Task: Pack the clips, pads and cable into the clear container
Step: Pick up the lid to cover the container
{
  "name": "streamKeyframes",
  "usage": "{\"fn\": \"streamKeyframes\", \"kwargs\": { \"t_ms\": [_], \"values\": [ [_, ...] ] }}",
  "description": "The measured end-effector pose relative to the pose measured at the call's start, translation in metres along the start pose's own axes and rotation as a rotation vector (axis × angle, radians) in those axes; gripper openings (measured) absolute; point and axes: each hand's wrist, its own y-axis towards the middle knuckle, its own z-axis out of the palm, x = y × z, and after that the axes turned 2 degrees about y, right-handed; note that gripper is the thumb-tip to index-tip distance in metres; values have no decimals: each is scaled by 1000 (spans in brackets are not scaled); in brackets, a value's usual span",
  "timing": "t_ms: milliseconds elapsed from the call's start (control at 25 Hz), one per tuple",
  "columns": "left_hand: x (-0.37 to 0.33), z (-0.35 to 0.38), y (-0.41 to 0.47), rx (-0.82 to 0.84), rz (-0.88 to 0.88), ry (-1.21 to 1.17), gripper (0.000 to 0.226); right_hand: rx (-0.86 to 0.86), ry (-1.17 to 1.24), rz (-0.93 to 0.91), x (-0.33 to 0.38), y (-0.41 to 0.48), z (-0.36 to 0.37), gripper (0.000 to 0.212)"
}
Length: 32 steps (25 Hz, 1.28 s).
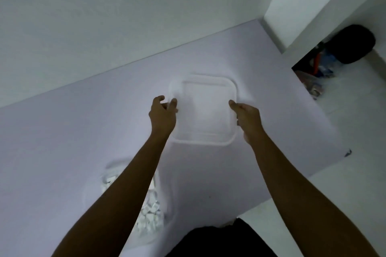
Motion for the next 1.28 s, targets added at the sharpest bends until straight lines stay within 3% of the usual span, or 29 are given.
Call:
{"fn": "streamKeyframes", "kwargs": {
  "t_ms": [240,440,640,960,1280],
  "values": [
    [84,-155,-88,-69,49,248,37,79,43,-20,-58,-164,90,41],
    [182,-231,-138,-126,-37,307,44,193,-238,-132,-123,-242,140,47],
    [222,-243,-158,-108,-72,274,44,173,-353,-115,-144,-260,156,50],
    [220,-244,-159,-115,-71,229,47,160,-458,-114,-147,-255,163,50],
    [211,-216,-148,-185,-165,256,47,259,-444,-95,-136,-218,155,44]
  ]
}}
